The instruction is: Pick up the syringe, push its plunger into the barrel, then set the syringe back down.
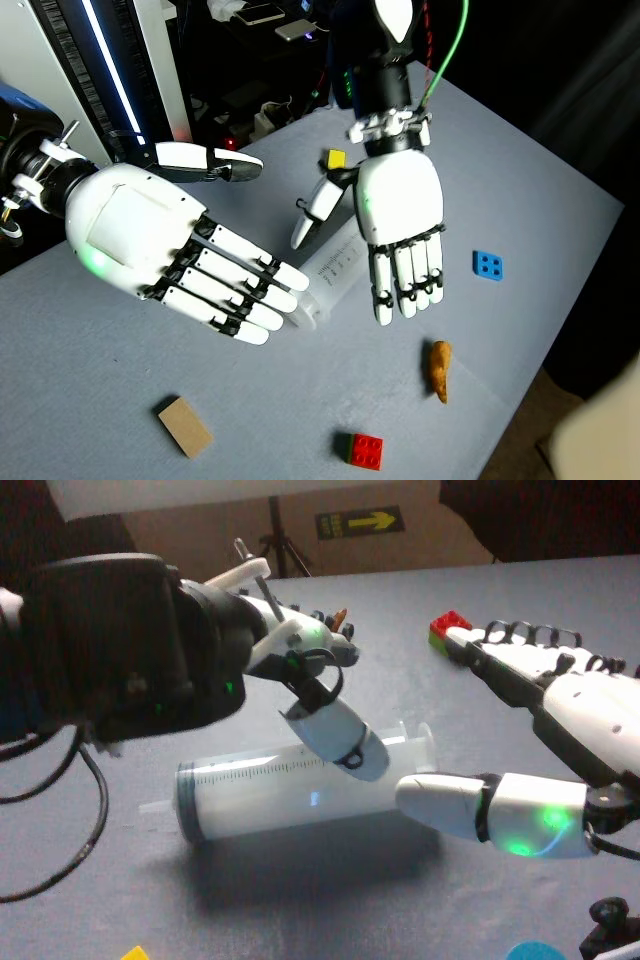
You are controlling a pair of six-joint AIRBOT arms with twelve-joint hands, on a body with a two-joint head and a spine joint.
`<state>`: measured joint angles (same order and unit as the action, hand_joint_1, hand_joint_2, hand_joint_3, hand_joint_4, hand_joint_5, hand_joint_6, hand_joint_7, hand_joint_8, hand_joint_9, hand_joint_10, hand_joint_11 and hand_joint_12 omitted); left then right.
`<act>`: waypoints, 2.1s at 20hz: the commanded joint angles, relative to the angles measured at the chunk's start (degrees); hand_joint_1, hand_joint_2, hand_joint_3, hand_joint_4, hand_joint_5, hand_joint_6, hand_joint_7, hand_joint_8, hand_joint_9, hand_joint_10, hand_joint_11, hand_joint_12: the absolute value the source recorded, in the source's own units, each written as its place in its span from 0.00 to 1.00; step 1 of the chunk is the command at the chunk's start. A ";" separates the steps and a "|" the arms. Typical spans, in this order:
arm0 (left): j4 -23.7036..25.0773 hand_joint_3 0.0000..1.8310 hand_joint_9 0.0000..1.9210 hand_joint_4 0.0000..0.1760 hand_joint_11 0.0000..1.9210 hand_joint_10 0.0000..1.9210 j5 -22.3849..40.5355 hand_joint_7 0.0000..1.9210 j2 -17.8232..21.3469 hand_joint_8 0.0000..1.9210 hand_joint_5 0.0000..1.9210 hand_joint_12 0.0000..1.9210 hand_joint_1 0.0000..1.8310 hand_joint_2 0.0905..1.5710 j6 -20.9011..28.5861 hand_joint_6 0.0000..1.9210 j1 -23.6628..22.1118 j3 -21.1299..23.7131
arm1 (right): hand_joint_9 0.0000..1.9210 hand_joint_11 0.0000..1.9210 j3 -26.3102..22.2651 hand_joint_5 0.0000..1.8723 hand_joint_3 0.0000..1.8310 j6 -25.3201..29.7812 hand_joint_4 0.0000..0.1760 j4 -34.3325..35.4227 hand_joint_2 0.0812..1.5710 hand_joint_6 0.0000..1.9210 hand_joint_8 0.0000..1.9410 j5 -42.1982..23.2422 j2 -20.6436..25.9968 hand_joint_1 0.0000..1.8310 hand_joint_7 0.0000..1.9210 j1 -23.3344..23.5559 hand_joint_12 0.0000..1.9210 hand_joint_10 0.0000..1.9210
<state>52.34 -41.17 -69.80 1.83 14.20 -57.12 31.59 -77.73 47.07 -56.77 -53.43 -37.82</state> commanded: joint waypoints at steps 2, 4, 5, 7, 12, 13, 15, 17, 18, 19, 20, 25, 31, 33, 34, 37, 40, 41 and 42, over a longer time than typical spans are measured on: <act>-1.50 0.00 0.00 0.56 0.00 0.00 -0.85 0.00 0.79 0.00 0.03 0.00 0.20 0.58 -8.34 0.01 -2.77 -0.17 | 0.05 0.00 0.22 0.07 0.00 -0.98 0.00 -3.39 0.52 0.00 0.00 -4.93 -0.12 0.18 0.06 1.29 0.26 0.00; -4.57 0.00 0.00 0.52 0.00 0.00 -3.77 0.00 0.95 0.00 0.04 0.00 0.20 0.58 -17.13 0.01 -4.91 -0.53 | 0.06 0.00 0.51 0.08 0.00 -1.48 0.00 -3.38 0.52 0.00 0.00 -4.55 -0.39 0.18 0.07 1.78 0.27 0.00; -5.03 0.00 0.00 0.51 0.00 0.00 -4.78 0.00 0.92 0.00 0.04 0.00 0.18 0.59 -19.91 0.01 -5.70 -0.70 | 0.07 0.00 0.69 0.08 0.00 -1.53 0.00 -3.38 0.52 0.00 0.00 -3.95 -0.41 0.19 0.08 1.94 0.28 0.00; -5.83 0.01 0.00 0.45 0.00 0.00 -6.75 0.01 0.90 0.00 0.04 0.00 0.18 0.59 -24.81 0.01 -7.06 -0.96 | 0.08 0.00 1.27 0.09 0.00 -1.54 0.00 -3.38 0.53 0.00 0.00 -2.54 -0.54 0.19 0.09 2.17 0.30 0.00; -6.83 0.00 0.15 0.23 0.00 0.01 -9.11 0.15 1.27 0.00 0.20 0.42 0.15 0.65 -27.74 0.01 -9.62 -0.93 | 0.25 0.06 1.89 0.25 0.00 -1.91 0.00 -3.38 0.58 0.01 0.01 -2.10 -1.08 0.21 0.26 1.96 0.57 0.02; -6.83 0.00 0.21 0.11 0.01 0.02 -9.37 0.21 1.27 0.01 0.24 0.51 0.15 0.66 -27.82 0.01 -10.10 -0.94 | 0.29 0.09 1.90 0.28 0.00 -1.97 0.00 -3.38 0.60 0.01 0.01 -2.06 -1.09 0.21 0.30 1.93 0.59 0.02; -6.84 0.01 0.35 0.00 0.18 0.35 -9.38 0.40 1.26 0.12 0.38 0.70 0.16 0.73 -27.82 0.03 -10.67 -0.94 | 0.42 0.26 2.00 0.42 0.00 -2.15 0.00 -3.38 0.68 0.03 0.07 -2.04 -1.18 0.16 0.47 1.93 0.72 0.24; -6.85 0.01 0.36 0.00 0.28 0.72 -9.73 0.40 1.27 0.57 0.40 0.85 0.15 0.81 -27.72 0.31 -11.08 -0.91 | 0.42 0.37 2.15 0.40 0.00 -2.16 0.00 -3.38 0.72 0.43 0.43 -2.10 -1.23 0.15 0.46 1.97 0.84 0.65; -6.94 0.00 0.37 0.00 0.31 0.81 -9.73 0.39 1.29 0.69 0.35 0.91 0.15 0.83 -27.64 0.53 -11.30 -0.91 | 0.45 0.43 2.24 0.38 0.00 -2.16 0.00 -3.38 0.72 0.65 0.60 -2.21 -1.24 0.15 0.45 2.01 0.88 0.74; -7.02 0.00 0.37 0.00 0.32 0.87 -9.63 0.39 1.30 0.76 0.34 0.95 0.17 0.83 -27.30 0.67 -11.35 -0.83 | 0.46 0.46 2.35 0.39 0.00 -2.15 0.00 -3.38 0.73 0.76 0.72 -2.31 -1.29 0.16 0.46 2.07 0.93 0.83; -6.99 0.00 0.39 0.00 0.36 0.94 -9.20 0.41 1.30 0.86 0.36 0.99 0.19 0.84 -27.17 0.80 -11.09 -0.48 | 0.51 0.53 2.50 0.41 0.00 -2.15 0.00 -3.38 0.74 0.91 0.89 -2.43 -1.39 0.17 0.48 2.15 0.99 0.97; -2.90 0.00 0.60 0.00 0.61 1.00 -6.98 0.60 1.00 1.00 0.58 1.00 0.32 0.80 -15.86 1.00 -7.24 1.87 | 0.77 0.87 3.20 0.63 0.01 -1.82 0.00 -3.38 0.80 1.00 1.00 -2.80 -1.96 0.19 0.67 2.55 1.00 1.00; -0.05 0.00 0.78 0.00 0.80 1.00 -6.57 0.76 0.63 1.00 0.71 1.00 0.25 0.86 -7.17 1.00 -5.34 2.46 | 0.87 0.96 3.43 0.72 0.01 -1.44 0.00 -3.38 0.94 1.00 1.00 -2.59 -2.05 0.11 0.79 2.74 1.00 1.00; 0.74 0.00 0.77 0.00 0.79 1.00 -6.56 0.76 0.64 1.00 0.69 1.00 0.25 0.87 -4.57 1.00 -4.43 3.19 | 0.87 0.96 3.59 0.72 0.00 -0.94 0.00 -3.40 0.94 1.00 1.00 -2.28 -2.04 0.15 0.80 2.81 1.00 1.00; 1.21 0.00 0.78 0.00 0.79 1.00 -6.56 0.76 0.64 1.00 0.68 1.00 0.26 0.87 -3.78 1.00 -4.26 3.38 | 0.85 0.94 3.61 0.71 0.00 -0.88 0.00 -3.40 0.94 1.00 1.00 -2.26 -2.04 0.14 0.79 2.82 1.00 1.00; 1.83 0.00 0.76 0.00 0.78 1.00 -6.55 0.74 0.63 1.00 0.65 1.00 0.27 0.88 -3.36 1.00 -3.80 3.85 | 0.84 0.92 3.65 0.69 0.00 -0.86 0.00 -3.87 0.95 1.00 1.00 -2.18 -2.03 0.14 0.77 2.72 1.00 1.00; 1.89 0.00 0.74 0.00 0.75 1.00 -6.60 0.73 0.64 1.00 0.64 1.00 0.27 0.87 -3.21 1.00 -3.49 3.95 | 0.82 0.90 3.65 0.67 0.00 -0.87 0.00 -4.80 0.94 1.00 1.00 -2.02 -2.00 0.15 0.75 2.55 1.00 1.00; 1.89 0.00 0.73 0.00 0.74 1.00 -6.66 0.72 0.64 1.00 0.63 1.00 0.27 0.88 -3.21 1.00 -3.49 3.96 | 0.81 0.90 3.65 0.66 0.00 -0.88 0.00 -5.11 0.94 1.00 1.00 -1.92 -2.00 0.15 0.74 2.55 1.00 1.00; 2.04 0.00 0.73 0.00 0.74 1.00 -6.66 0.72 0.64 1.00 0.63 1.00 0.28 0.87 -3.21 1.00 -3.50 3.98 | 0.81 0.90 3.65 0.66 0.00 -0.88 0.00 -5.23 0.94 1.00 1.00 -1.90 -2.00 0.15 0.74 2.58 1.00 1.00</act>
<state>50.81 -48.95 -69.12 -1.37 11.00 -53.39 35.18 -79.33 45.30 -54.13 -55.66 -35.79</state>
